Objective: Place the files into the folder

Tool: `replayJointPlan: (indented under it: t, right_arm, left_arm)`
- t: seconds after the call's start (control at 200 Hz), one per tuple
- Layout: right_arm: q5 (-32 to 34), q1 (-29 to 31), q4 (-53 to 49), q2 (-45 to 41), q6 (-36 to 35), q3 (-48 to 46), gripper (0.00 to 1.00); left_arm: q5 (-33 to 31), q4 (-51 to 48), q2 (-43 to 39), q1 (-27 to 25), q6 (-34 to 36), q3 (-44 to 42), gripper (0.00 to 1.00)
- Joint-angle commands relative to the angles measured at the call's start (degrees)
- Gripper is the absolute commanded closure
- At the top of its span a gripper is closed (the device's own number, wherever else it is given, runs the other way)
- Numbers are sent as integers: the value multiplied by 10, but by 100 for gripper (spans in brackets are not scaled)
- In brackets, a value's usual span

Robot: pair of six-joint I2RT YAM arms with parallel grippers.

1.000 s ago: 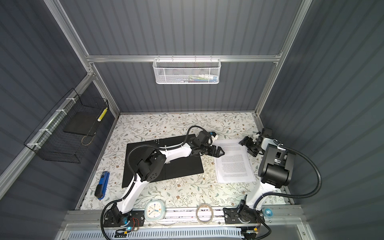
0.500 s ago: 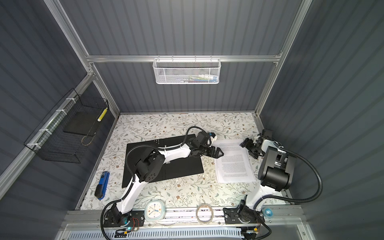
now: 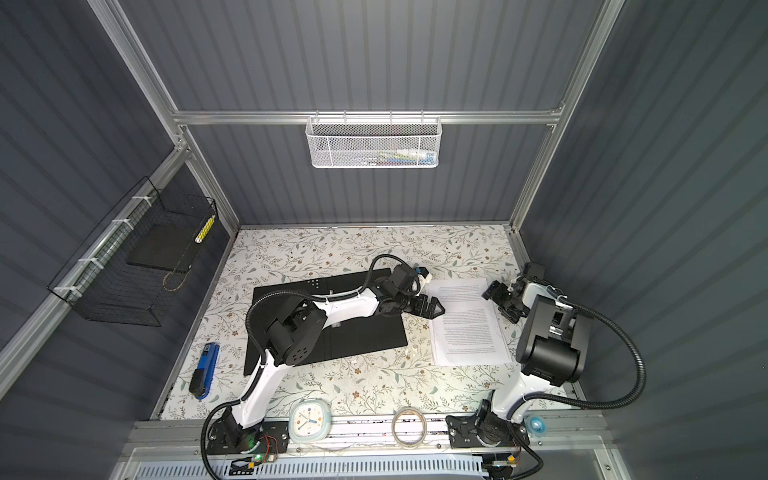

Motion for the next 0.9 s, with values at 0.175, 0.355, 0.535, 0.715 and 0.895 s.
replayJointPlan:
  t: [0.175, 0.355, 0.535, 0.715, 0.895]
  right_arm:
    - [7, -3, -11, 4, -3, 3, 11]
    - [-26, -3, 12, -6, 15, -21, 11]
    - [-24, -3, 8, -18, 12, -35, 11]
    - [-45, -4, 33, -29, 32, -59, 11]
    - [-74, -4, 46, -67, 52, -93, 11]
  left_arm:
    - [24, -69, 23, -14, -7, -25, 1]
    - [29, -68, 37, -12, 2, -2, 1]
    - [43, -76, 56, -2, 5, 30, 1]
    - [39, -81, 67, -2, 14, 47, 1]
    - [36, -84, 85, 3, 19, 77, 1]
